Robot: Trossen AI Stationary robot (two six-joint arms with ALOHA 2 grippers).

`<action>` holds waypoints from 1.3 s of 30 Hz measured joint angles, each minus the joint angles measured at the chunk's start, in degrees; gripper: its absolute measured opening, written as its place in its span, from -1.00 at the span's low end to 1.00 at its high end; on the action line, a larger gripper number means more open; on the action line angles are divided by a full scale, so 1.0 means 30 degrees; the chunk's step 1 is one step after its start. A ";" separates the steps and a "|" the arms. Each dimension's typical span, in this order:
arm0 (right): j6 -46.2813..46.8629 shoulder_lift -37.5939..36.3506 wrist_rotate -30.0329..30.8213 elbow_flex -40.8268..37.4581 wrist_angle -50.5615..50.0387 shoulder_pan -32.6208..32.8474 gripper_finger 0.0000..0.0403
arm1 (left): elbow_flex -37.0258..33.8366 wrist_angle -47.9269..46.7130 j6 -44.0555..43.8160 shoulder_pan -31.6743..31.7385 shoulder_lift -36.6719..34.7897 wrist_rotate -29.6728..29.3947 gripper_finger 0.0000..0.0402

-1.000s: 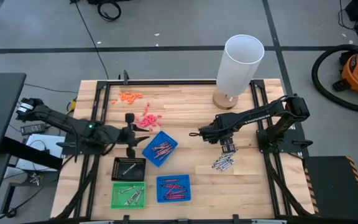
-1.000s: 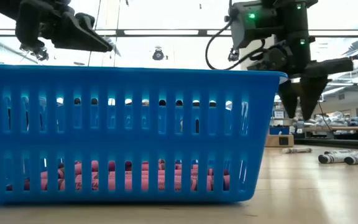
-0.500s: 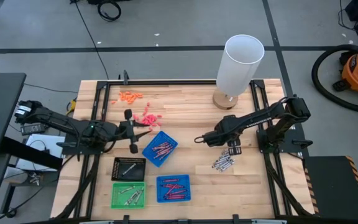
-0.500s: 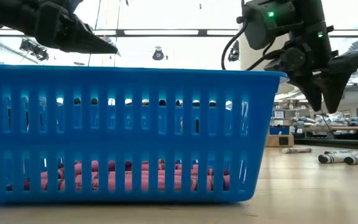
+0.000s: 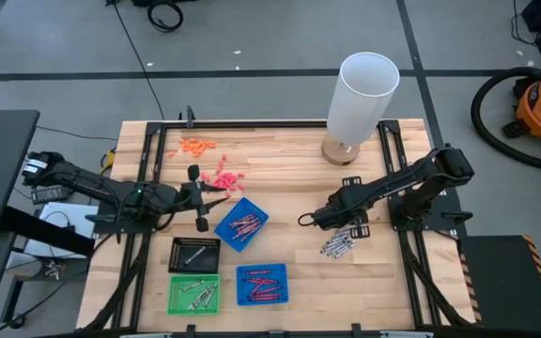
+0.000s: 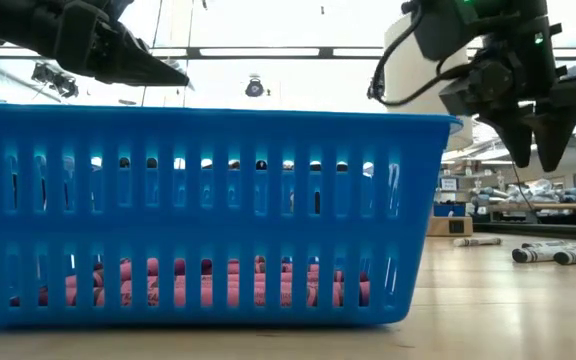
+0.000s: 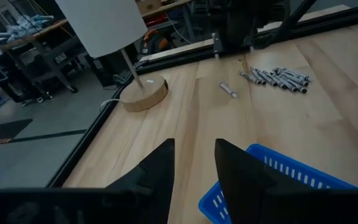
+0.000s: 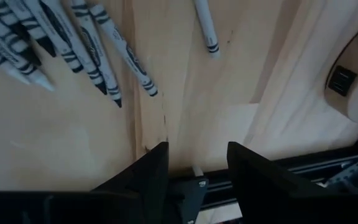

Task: Sort crayons
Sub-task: Put the white crayon into the green bin

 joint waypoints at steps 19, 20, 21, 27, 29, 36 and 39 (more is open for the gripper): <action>0.0491 -0.3051 0.0622 -0.2563 0.6890 0.1282 -0.15 | 0.0000 -0.0015 -0.0180 0.0000 0.0007 -0.0007 -0.37; 0.0328 -0.2999 0.0710 -0.2787 0.7310 0.1158 -0.15 | 0.0000 -0.0022 -0.0180 0.0000 0.0007 -0.0007 -0.37; 0.0182 -0.2927 0.0768 -0.2971 0.7580 0.1022 -0.15 | 0.0000 -0.0016 -0.0180 0.0000 0.0007 -0.0001 -0.37; -0.0769 -0.3029 0.0805 -0.3409 0.8263 -0.0094 -0.15 | 0.0000 -0.0050 -0.0399 -0.0051 0.0015 -0.0001 -0.37; -0.1052 -0.3029 0.0838 -0.3497 0.8473 -0.0595 -0.15 | 0.0007 -0.0144 -0.0393 -0.0044 0.0015 -0.0004 -0.37; -0.2414 -0.2996 0.0700 -0.3967 0.9411 -0.1983 -0.17 | 0.0007 -0.0596 0.0046 -0.0036 0.0015 -0.0051 -0.37; -0.2742 -0.2956 0.0252 -0.4194 0.9996 -0.2461 -0.17 | 0.0007 -0.0780 0.0089 -0.0036 0.0015 -0.0168 -0.37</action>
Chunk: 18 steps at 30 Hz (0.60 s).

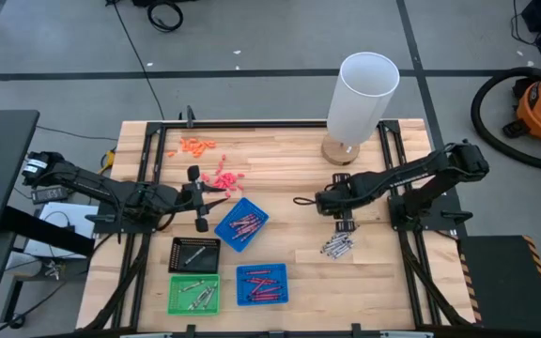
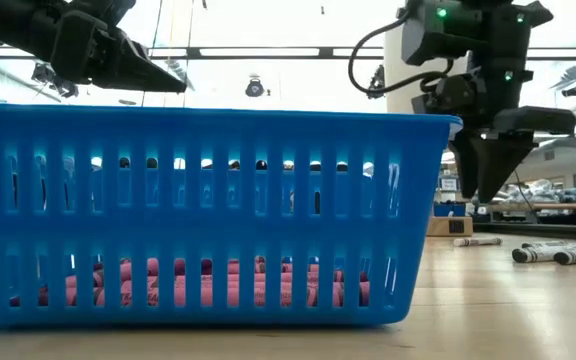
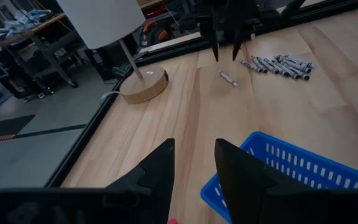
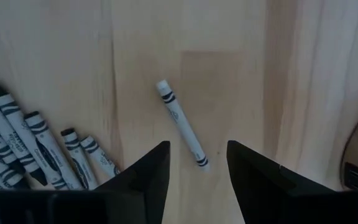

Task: Sort crayons
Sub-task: Put the white crayon into the green bin

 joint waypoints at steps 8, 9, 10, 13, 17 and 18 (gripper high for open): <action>-0.0518 0.0000 -0.0272 -0.0082 0.0280 -0.0575 -0.17 | 0.0000 0.0007 0.0000 0.0000 0.0000 -0.0058 -0.37; -0.0672 0.0000 -0.0322 -0.0082 0.0371 -0.0571 -0.17 | 0.0000 0.0001 0.0000 0.0000 0.0000 -0.0058 -0.37; -0.0813 0.0000 -0.0332 -0.0082 0.0454 -0.0572 -0.17 | 0.0000 0.0000 0.0000 0.0000 0.0000 -0.0058 -0.37; -0.1418 0.0000 -0.0716 -0.0082 0.0752 -0.0578 -0.17 | 0.0000 0.0000 -0.0025 0.0000 0.0000 -0.0058 -0.37; -0.1893 0.0000 -0.0952 -0.0082 0.0874 -0.0575 -0.17 | 0.0000 0.0007 -0.0080 0.0000 0.0000 -0.0065 -0.37; -0.1908 0.0000 -0.0965 -0.0082 0.0875 -0.0575 -0.17 | 0.0000 0.0007 -0.0080 0.0000 0.0000 -0.0066 -0.37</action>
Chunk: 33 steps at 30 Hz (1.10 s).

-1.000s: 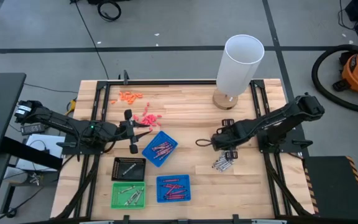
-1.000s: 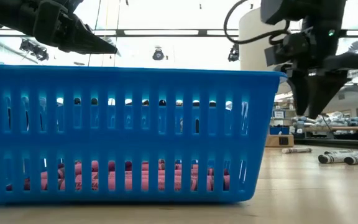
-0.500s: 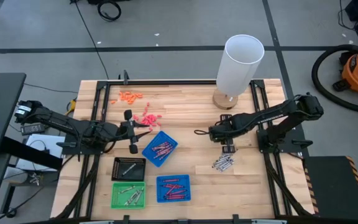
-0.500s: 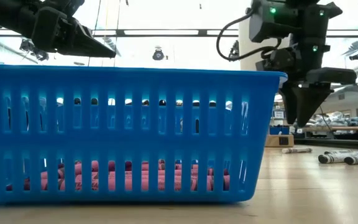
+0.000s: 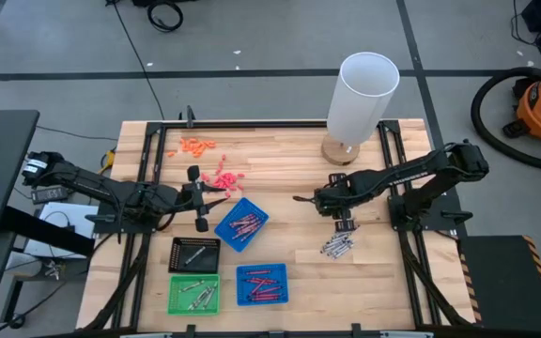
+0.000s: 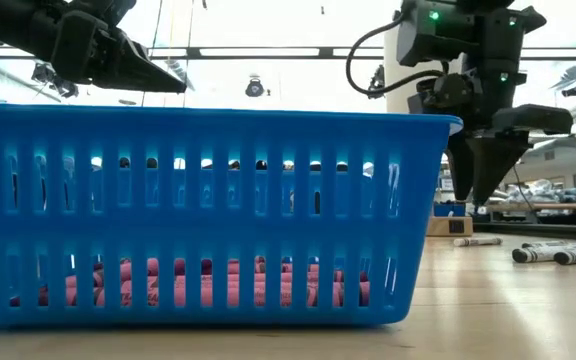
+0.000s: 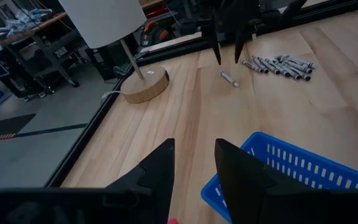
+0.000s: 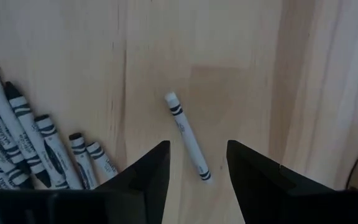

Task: Sort crayons
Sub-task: Put the white crayon into the green bin

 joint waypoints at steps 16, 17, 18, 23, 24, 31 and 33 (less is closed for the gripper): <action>0.0026 0.0000 -0.1079 -0.3432 0.3906 -0.1456 -0.25 | 0.0000 0.0177 0.0000 0.0000 0.0000 0.0004 -0.37; -0.0101 0.0000 -0.1320 -0.3432 0.3929 -0.1568 -0.27 | 0.0000 0.0204 -0.0004 0.0000 0.0000 0.0000 -0.37; -0.0267 0.0000 -0.1573 -0.3432 0.3945 -0.1678 -0.29 | 0.0000 0.0202 0.0002 0.0000 0.0000 0.0002 -0.37; -0.0475 0.0034 -0.2132 -0.3432 0.4401 -0.2140 -0.40 | 0.0000 0.0197 0.0015 0.0000 0.0000 0.0000 -0.37; -0.0665 0.0105 -0.2338 -0.3434 0.4553 -0.2278 -0.41 | 0.0000 0.0197 0.0015 0.0000 0.0000 0.0000 -0.37; -0.1589 0.1255 -0.3074 -0.3971 0.6035 -0.2636 -0.51 | 0.0000 0.0189 0.0023 0.0000 0.0000 0.0007 -0.37; -0.1630 0.1303 -0.2642 -0.3977 0.6164 -0.2610 -0.54 | 0.0000 0.0189 0.0049 -0.0006 0.0000 0.0000 -0.37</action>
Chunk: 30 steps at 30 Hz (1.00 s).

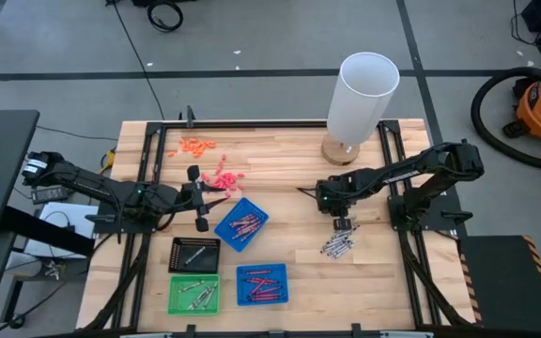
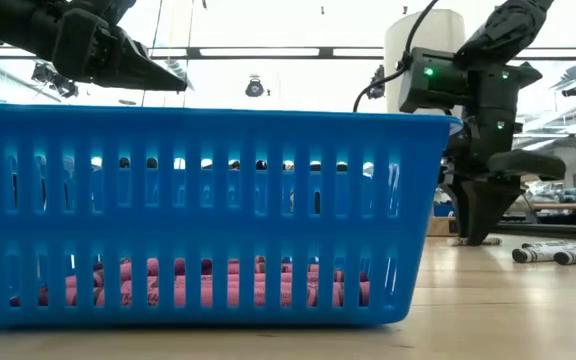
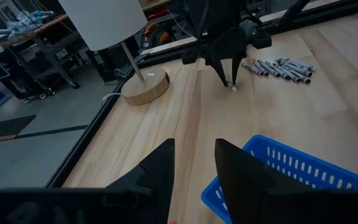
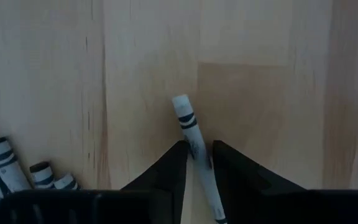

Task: Sort crayons
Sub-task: Put the white crayon into the green bin

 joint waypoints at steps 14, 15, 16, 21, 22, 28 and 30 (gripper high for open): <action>-0.0275 -0.0779 0.0323 0.0157 0.4214 -0.0012 -0.92 | 0.0007 0.0033 -0.0239 -0.0023 -0.0007 0.2535 -0.37; -0.0164 -0.0779 0.0366 0.0222 0.4563 -0.0012 -0.92 | 0.0007 0.0144 -0.0239 -0.0023 -0.0006 0.2588 -0.37; 0.0049 -0.0779 0.0405 0.0394 0.4722 -0.0012 -0.90 | 0.0007 0.0274 -0.0239 -0.0023 -0.0007 0.2594 -0.37; 0.1002 -0.0808 0.0602 0.1485 0.8109 0.0253 -0.83 | 0.0007 0.0636 -0.0231 -0.0016 0.0022 0.2616 -0.37; 0.0967 -0.0808 0.0764 0.1594 0.9170 0.0401 -0.83 | 0.0007 0.0753 -0.0234 0.0009 0.0022 0.2597 -0.37; -0.0107 -0.0789 0.1330 0.1680 1.6653 0.0938 -0.83 | 0.0007 0.1202 -0.1005 0.0006 0.0022 0.1375 -0.34; -0.0315 -0.0615 0.1320 0.1704 1.9043 0.1076 -0.83 | 0.0007 0.1429 -0.1361 0.0014 0.0086 0.1210 -0.28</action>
